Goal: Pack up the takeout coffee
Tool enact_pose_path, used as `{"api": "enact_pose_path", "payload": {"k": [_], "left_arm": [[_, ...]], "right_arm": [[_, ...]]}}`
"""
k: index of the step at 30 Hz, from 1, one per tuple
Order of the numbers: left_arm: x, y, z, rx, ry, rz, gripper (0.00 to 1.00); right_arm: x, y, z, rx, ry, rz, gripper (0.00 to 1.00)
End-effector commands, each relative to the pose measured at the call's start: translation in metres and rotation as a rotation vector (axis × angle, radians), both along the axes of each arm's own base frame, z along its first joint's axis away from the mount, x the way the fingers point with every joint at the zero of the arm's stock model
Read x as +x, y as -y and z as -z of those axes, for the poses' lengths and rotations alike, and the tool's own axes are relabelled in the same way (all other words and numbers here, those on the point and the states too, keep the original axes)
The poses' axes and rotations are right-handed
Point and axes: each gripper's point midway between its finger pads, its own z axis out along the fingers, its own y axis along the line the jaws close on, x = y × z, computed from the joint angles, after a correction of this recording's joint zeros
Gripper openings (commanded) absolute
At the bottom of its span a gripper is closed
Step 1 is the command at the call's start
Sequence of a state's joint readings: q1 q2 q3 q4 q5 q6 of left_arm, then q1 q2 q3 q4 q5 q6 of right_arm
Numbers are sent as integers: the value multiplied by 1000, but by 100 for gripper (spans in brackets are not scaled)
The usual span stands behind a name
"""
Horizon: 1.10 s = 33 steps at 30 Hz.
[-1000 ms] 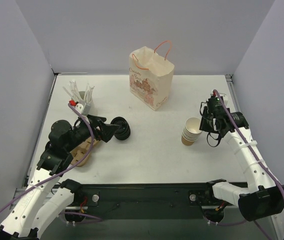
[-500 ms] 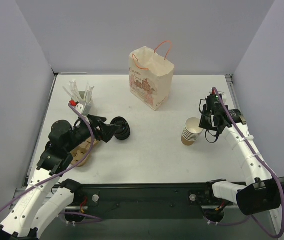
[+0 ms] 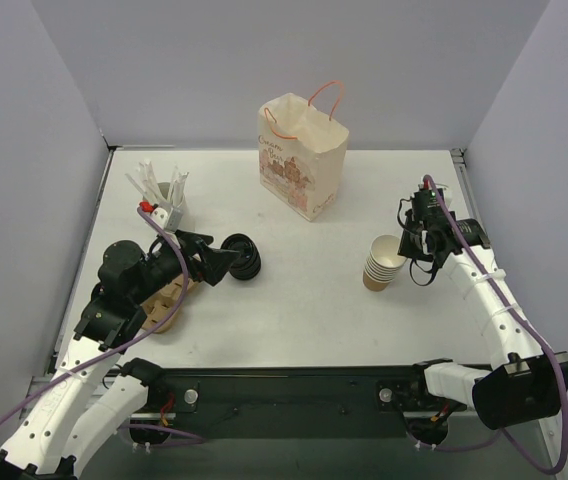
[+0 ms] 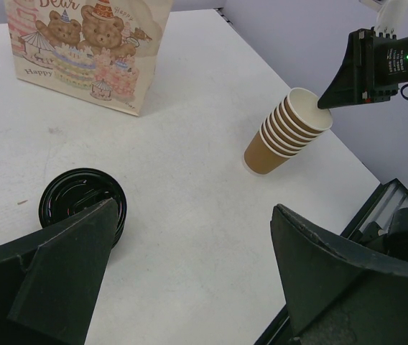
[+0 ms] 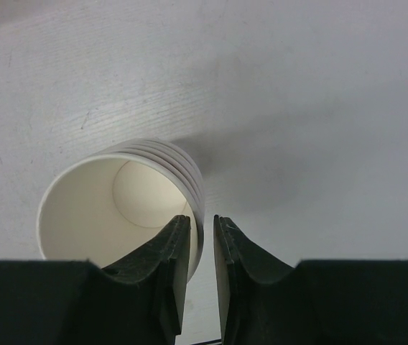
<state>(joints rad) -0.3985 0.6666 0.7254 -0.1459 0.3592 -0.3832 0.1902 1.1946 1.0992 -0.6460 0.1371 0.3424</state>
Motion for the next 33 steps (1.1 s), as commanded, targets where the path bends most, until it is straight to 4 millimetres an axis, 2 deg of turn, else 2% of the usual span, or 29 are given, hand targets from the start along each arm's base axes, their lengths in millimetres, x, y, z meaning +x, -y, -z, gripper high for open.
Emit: {"api": "enact_pose_path", "payload": {"k": [1, 6, 8, 14, 25, 33], "left_arm": [[0, 1, -12, -10, 53, 5, 97], [0, 0, -12, -10, 57, 2, 97], [1, 0, -12, -10, 56, -1, 97], [0, 1, -13, -11, 58, 4, 97], [0, 1, -12, -11, 58, 7, 97], [0, 3, -10, -12, 51, 16, 97]], "right_arm": [[-2, 2, 8, -2, -27, 7, 21], [-2, 1, 9, 3, -24, 9, 17], [-2, 2, 8, 1, -19, 10, 12], [0, 3, 0, -5, 5, 6, 5], [1, 9, -14, -23, 39, 28, 4], [4, 12, -36, -13, 107, 51, 3]]}}
